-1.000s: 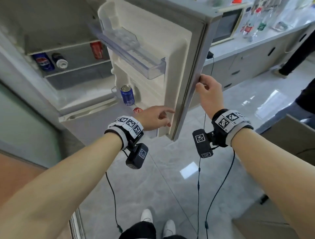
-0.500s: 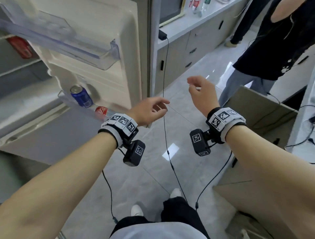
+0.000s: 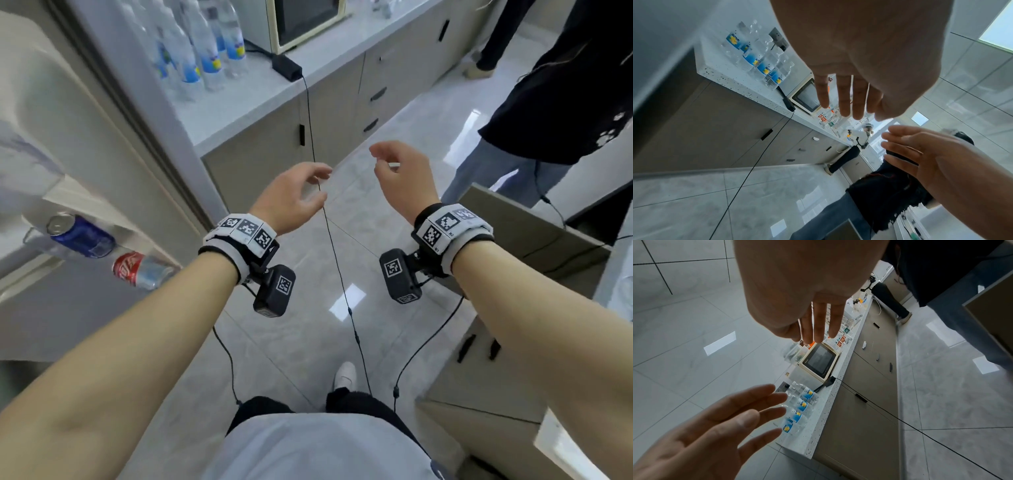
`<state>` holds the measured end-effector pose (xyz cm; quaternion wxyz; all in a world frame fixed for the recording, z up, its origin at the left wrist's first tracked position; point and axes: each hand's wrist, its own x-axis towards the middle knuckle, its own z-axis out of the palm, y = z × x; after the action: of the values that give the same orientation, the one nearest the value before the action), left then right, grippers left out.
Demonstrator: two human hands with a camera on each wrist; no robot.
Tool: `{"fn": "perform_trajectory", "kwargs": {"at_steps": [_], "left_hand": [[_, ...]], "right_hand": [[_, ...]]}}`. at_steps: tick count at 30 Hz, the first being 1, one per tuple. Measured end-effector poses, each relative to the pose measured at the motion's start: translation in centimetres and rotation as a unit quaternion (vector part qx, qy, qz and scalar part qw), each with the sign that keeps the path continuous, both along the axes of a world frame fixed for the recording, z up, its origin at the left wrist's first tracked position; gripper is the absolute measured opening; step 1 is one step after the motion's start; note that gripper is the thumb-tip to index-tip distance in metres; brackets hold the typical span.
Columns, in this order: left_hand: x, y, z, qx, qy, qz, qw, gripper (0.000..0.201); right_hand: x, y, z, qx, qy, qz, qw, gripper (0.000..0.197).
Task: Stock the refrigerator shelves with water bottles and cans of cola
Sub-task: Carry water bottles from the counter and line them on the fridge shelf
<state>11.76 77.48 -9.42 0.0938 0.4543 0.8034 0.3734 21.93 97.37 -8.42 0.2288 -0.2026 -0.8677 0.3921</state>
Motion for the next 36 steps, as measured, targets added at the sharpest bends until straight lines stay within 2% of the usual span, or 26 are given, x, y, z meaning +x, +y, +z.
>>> {"fn": "perform_trajectory", "kwargs": {"at_steps": [9,19,25,36], "left_hand": [[-6.0,10.4,-0.6,0.038,-0.016,0.102,0.994,0.038],[-18.6,18.3,-2.7,0.056,-0.03,0.163,0.985,0.036],[-26.6,19.9,-3.6,0.031,-0.063,0.211,0.975,0.036],[-39.5,18.2,-3.1,0.039,-0.09,0.35,0.932,0.038]], "right_hand": [[-7.2,10.1,-0.6,-0.022,-0.009,0.036,0.999,0.031],[-20.6,18.3,-2.1,-0.039,-0.018,0.064,0.997,0.03],[-29.6,20.1,-1.9,-0.052,-0.044,0.102,0.993,0.029],[-47.4,19.1,-1.4,-0.037,-0.047,0.231,0.971,0.03]]}}
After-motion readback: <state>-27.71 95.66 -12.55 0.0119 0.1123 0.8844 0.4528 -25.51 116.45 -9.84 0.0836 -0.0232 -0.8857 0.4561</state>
